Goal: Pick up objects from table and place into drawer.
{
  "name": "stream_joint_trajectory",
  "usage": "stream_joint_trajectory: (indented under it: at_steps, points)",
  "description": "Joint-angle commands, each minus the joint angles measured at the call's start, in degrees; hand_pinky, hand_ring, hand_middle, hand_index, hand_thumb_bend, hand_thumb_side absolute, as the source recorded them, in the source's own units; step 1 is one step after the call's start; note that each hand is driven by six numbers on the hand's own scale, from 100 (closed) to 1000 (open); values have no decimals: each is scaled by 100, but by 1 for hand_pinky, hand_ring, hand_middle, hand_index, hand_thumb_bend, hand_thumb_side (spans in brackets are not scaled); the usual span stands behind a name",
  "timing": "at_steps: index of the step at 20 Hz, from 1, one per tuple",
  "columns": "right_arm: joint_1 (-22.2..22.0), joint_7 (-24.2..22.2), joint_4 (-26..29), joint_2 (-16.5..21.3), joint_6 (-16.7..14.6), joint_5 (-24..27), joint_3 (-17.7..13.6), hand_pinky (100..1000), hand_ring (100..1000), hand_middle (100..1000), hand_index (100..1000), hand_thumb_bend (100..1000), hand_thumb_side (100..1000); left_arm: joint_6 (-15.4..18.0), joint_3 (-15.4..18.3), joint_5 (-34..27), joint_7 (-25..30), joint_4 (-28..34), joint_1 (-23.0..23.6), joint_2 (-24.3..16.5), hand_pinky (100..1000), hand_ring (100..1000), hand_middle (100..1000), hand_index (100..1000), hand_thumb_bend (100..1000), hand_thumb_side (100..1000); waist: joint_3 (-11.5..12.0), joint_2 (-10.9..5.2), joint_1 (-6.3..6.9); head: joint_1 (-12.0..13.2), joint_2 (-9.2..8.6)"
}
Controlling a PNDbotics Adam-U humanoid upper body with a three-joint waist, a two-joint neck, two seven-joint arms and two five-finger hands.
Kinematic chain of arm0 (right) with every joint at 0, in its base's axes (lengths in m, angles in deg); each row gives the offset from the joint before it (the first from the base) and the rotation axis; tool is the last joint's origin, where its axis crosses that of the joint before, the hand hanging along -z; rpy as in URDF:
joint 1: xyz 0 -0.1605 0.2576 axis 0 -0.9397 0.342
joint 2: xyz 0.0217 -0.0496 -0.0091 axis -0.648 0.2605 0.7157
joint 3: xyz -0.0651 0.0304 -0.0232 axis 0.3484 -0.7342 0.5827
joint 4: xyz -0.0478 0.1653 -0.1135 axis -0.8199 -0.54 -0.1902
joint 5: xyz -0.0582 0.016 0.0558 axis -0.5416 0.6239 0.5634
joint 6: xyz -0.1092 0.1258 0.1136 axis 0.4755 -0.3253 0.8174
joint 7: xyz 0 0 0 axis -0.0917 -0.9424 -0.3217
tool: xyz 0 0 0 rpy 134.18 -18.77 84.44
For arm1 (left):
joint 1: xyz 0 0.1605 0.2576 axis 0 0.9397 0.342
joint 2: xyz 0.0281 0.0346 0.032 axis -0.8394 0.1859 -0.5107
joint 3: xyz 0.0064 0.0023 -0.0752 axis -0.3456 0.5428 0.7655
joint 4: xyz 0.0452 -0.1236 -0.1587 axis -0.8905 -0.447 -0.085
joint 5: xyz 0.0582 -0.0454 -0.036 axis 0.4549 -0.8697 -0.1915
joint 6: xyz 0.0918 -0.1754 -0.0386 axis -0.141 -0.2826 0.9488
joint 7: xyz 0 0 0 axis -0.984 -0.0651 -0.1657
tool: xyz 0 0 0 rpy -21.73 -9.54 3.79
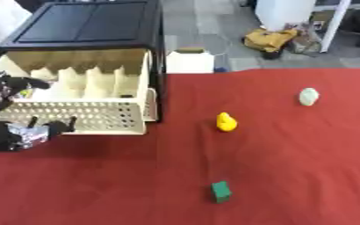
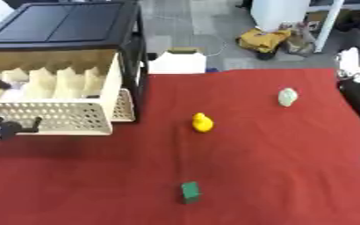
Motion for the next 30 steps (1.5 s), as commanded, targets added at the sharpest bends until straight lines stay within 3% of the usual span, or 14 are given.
stream_joint_trajectory:
  at_steps: [1,8,13,19,22,27,30]
  points:
    - [47,34,95,104,22,12,-83,667,694,572,796,176,640,143,238,-234,-132,69,-140,-36,100,100,100,933,426,1000,17,-125,-9,-83,-4]
    - [36,64,95,132,72,22,-90,667,694,573,796,176,643,357,554,-905,-374,69,-260,231,100,100,100,869,369,1000,51,-162,-19,-185,54]
    - [32,5,95,296,94,-28,-31,667,698,578,799,194,692,277,918,-1366,-957,69,-252,674,100,100,100,856,322,1000,62,-190,-37,-223,126]
    - [163,-396,95,922,136,-187,278,670,703,584,804,313,829,178,1280,-2017,-2549,69,-81,1247,100,100,100,840,275,1000,83,-258,-57,-242,279]
    - [286,-733,95,1233,197,-223,483,674,705,582,805,428,866,253,1297,-2468,-3340,69,2,1466,100,100,100,833,158,1000,93,-299,-62,-250,337]
    - [484,-1301,95,1631,288,-302,767,680,705,561,799,467,886,254,1398,-3012,-4535,69,167,1943,100,100,100,824,182,1000,99,-359,-58,-249,386]
    - [576,-1605,95,1843,310,-334,911,682,708,554,800,480,895,211,1408,-3218,-4974,69,334,2149,100,100,100,821,191,1000,97,-382,-63,-257,401]
